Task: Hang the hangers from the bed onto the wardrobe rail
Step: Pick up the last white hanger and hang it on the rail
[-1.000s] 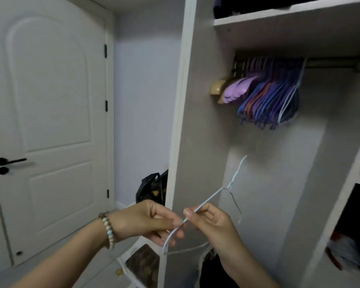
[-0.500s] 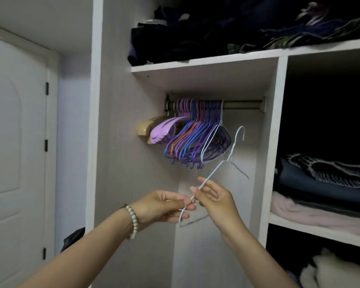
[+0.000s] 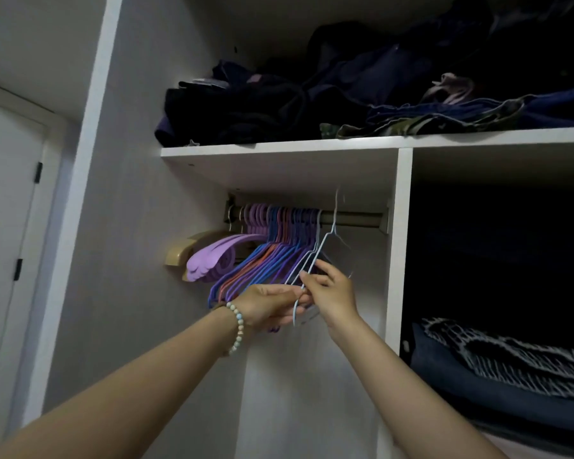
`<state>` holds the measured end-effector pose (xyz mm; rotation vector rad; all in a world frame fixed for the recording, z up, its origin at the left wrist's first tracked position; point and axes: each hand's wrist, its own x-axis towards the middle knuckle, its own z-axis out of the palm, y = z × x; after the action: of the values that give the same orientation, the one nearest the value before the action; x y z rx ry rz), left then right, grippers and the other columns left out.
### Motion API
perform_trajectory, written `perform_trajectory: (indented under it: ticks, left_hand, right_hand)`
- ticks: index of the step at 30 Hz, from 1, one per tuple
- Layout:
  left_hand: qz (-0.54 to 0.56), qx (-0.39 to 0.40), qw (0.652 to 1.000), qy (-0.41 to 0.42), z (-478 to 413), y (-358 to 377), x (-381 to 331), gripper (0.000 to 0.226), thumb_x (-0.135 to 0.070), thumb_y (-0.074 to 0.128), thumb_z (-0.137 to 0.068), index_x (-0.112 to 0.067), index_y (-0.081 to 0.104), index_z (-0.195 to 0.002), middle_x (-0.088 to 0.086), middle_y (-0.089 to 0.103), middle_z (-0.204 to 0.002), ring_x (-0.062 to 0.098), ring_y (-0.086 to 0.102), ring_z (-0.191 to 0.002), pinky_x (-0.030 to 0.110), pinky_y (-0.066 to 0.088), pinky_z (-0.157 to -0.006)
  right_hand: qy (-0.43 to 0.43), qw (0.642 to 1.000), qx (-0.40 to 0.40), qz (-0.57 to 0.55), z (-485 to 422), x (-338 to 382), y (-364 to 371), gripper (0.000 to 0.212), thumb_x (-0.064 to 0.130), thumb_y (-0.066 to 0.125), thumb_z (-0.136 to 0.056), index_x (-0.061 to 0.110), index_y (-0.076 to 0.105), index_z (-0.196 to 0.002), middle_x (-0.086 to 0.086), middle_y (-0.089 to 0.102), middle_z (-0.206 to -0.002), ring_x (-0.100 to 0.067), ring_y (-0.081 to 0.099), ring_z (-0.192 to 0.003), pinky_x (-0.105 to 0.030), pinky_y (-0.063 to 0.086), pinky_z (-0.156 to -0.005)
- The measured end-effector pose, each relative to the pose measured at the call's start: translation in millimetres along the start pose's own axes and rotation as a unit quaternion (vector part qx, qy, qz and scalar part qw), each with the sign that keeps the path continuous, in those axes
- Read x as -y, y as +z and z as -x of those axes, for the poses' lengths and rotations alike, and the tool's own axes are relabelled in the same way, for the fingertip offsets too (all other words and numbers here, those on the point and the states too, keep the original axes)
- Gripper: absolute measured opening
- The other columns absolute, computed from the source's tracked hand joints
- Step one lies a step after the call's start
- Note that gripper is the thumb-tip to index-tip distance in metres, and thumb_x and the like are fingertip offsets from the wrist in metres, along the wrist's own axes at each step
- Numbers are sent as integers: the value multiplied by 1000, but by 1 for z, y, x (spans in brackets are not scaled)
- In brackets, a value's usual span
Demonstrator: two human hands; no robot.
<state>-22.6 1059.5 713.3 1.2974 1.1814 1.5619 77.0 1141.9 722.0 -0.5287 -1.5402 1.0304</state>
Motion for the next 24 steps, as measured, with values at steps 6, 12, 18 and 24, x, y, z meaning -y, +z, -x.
perform_trajectory:
  ticks: [6, 12, 18, 24]
  left_hand:
    - [-37, -24, 999, -7, -42, -4, -8, 14, -17, 58, -89, -11, 68, -97, -7, 73, -76, 0, 67, -66, 12, 53, -63]
    - [-44, -38, 998, -37, -56, -12, 0, 10, -15, 57, -90, -12, 66, -93, -6, 73, -70, 3, 68, -63, 18, 53, -69]
    - [-66, -67, 995, -44, -40, -29, 15, 16, -13, 60, -88, -5, 66, -100, 5, 69, -84, 6, 67, -56, 16, 55, -54]
    - [-97, -103, 990, -24, -5, -67, 10, 14, -22, 58, -89, -15, 66, -99, -2, 73, -82, 7, 67, -59, 21, 55, -61]
  right_hand:
    - [27, 999, -28, 35, -45, -11, 8, 45, 12, 64, -85, 9, 53, -129, -1, 65, -74, -14, 61, -60, -34, 55, -76]
    - [64, 995, -33, 72, -62, -28, 15, 44, 16, 71, -80, 5, 59, -121, -14, 68, -106, -28, 67, -92, -40, 53, -88]
    - [81, 993, -4, 83, -49, -38, 12, 50, 23, 70, -82, 9, 54, -127, -12, 60, -124, -24, 58, -110, -35, 47, -92]
    - [-28, 986, 2, 164, -14, -9, 22, 58, 32, 61, -88, 18, 40, -140, -3, 28, -150, -20, 33, -136, -32, 31, -108]
